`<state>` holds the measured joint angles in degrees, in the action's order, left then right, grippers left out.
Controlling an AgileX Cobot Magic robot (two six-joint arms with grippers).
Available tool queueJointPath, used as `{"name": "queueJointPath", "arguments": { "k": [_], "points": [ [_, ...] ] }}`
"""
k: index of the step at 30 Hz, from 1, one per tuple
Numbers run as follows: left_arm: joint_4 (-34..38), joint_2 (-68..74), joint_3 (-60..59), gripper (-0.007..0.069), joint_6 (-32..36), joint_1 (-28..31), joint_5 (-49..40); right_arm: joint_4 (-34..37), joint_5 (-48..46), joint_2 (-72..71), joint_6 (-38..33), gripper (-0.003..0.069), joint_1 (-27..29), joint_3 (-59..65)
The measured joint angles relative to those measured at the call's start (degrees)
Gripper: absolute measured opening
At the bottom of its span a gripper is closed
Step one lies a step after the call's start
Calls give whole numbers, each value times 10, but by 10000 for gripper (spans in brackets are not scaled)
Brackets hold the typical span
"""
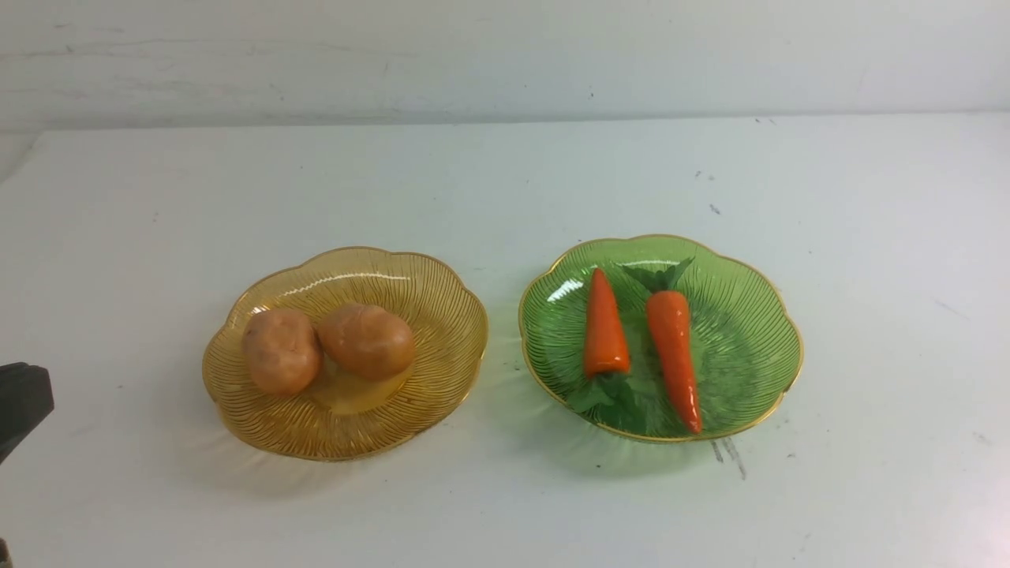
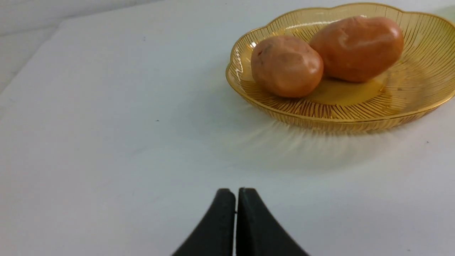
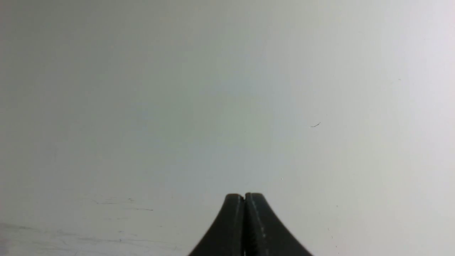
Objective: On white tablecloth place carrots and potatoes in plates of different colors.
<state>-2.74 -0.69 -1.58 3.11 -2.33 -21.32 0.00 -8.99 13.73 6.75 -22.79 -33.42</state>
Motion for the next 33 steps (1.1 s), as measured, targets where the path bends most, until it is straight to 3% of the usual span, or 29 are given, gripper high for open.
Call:
{"name": "queueJointPath", "arguments": {
  "k": [33],
  "points": [
    [-4, 0, 0, -3, 1, 0, -5, 0, 0, 0, 7, -15, 0, 0]
  ]
}}
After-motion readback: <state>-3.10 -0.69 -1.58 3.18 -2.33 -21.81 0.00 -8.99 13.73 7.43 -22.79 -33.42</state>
